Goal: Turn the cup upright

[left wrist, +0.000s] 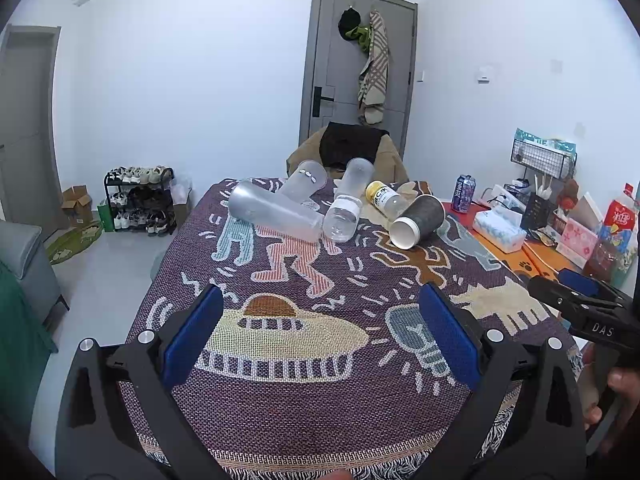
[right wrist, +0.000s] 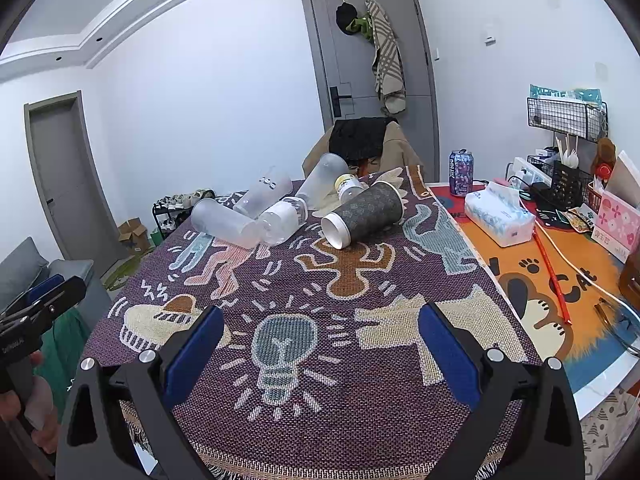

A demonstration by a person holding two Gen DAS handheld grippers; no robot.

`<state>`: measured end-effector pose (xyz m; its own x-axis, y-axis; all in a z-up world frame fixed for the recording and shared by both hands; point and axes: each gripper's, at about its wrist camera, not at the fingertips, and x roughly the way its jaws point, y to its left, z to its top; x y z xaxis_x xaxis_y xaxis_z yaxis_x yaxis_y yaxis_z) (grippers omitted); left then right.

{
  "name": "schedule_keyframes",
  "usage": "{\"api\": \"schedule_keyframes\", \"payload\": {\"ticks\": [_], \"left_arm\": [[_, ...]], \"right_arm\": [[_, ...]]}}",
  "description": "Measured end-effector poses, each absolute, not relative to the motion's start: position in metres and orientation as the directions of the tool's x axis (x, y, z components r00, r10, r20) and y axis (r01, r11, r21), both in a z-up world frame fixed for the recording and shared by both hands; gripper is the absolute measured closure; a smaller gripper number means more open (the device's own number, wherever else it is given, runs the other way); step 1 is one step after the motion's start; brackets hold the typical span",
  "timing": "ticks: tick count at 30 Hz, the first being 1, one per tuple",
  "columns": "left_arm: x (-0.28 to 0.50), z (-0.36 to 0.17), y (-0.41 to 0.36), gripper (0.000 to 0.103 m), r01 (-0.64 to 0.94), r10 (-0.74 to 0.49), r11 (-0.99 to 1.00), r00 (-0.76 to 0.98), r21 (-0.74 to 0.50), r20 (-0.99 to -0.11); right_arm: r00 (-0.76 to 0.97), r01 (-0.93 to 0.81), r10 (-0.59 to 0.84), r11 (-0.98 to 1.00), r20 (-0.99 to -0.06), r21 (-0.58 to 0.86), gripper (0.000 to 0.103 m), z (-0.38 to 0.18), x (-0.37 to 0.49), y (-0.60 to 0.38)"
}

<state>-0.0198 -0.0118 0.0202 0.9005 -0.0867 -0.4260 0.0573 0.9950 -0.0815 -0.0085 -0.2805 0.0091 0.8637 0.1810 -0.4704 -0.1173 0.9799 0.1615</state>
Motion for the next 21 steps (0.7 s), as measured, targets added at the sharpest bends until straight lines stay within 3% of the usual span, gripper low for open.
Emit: {"api": "schedule_keyframes", "payload": {"ticks": [21], "left_arm": [[-0.0154, 0.0234, -0.0137, 0.006, 0.06, -0.089, 0.995, 0.898, -0.08, -0.431]], "right_arm": [[0.86, -0.118, 0.19, 0.977, -0.474, 0.179, 0.007, 0.0066, -0.0023, -0.2838]]}}
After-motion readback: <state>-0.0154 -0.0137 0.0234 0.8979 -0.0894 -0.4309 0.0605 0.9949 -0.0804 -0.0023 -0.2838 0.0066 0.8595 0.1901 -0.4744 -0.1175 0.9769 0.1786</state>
